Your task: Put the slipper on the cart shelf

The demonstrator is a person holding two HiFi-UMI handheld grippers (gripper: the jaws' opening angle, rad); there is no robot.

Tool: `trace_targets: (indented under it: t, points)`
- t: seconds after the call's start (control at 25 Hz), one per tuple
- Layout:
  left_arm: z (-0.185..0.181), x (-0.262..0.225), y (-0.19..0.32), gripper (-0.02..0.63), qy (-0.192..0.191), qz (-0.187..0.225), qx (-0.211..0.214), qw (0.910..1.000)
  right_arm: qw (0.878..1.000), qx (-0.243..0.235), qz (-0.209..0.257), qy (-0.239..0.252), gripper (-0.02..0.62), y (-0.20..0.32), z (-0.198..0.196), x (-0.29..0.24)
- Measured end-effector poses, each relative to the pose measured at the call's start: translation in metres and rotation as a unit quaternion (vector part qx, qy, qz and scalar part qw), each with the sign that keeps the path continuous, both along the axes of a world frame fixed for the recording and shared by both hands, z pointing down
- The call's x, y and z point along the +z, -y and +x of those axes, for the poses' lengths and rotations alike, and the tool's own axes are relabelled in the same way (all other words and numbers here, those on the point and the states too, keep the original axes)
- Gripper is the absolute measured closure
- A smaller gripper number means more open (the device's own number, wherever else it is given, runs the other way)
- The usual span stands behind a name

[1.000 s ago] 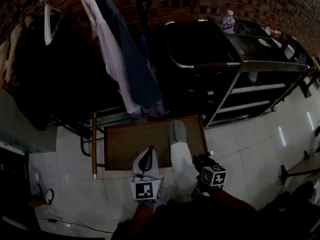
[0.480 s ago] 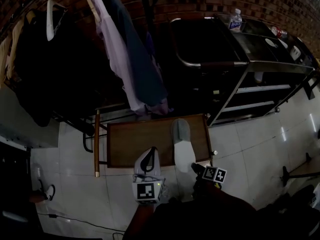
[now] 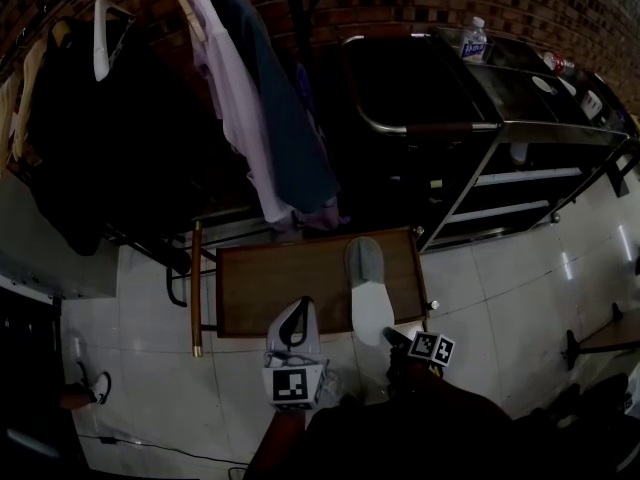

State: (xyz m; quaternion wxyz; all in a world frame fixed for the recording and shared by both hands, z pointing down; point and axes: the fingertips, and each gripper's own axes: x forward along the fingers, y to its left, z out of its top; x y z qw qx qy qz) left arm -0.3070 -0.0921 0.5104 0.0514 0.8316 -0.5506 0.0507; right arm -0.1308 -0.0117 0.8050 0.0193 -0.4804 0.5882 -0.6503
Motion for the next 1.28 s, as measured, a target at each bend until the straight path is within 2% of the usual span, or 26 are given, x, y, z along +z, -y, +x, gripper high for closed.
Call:
trace_targets:
  t: [0.12, 0.32, 0.44, 0.6, 0.76, 0.96, 1.12, 1.28]
  points:
    - [0.001, 0.004, -0.002, 0.589, 0.0, -0.002, 0.004, 1.0, 0.999, -0.01, 0.028, -0.015, 0.549, 0.002, -0.003, -0.016]
    - [0.004, 0.007, -0.008, 0.589, -0.001, -0.002, 0.01, 0.9999, 0.99, -0.033, 0.12, -0.062, 0.56, 0.01, -0.004, -0.066]
    - [0.005, 0.005, -0.01, 0.589, -0.007, 0.003, 0.013, 0.9999, 0.978, -0.035, 0.182, -0.1, 0.561, 0.02, 0.002, -0.098]
    - [0.006, 0.003, -0.013, 0.589, -0.007, 0.006, 0.017, 0.9998, 0.953, -0.042, 0.262, -0.144, 0.563, 0.031, 0.003, -0.147]
    - [0.008, 0.002, -0.017, 0.589, -0.008, 0.006, 0.019, 0.9998, 0.918, -0.049, 0.339, -0.198, 0.563, 0.033, 0.005, -0.192]
    - [0.01, -0.006, -0.016, 0.589, -0.014, 0.018, 0.025, 0.9994, 0.853, -0.054, 0.442, -0.273, 0.563, 0.043, 0.003, -0.262]
    - [0.012, -0.017, -0.011, 0.589, -0.023, 0.03, 0.029, 0.9988, 0.807, -0.041, 0.498, -0.314, 0.562, 0.056, 0.008, -0.304]
    - [0.014, -0.033, -0.007, 0.589, -0.032, 0.056, 0.028, 0.9975, 0.777, -0.023, 0.526, -0.344, 0.561, 0.068, 0.016, -0.333]
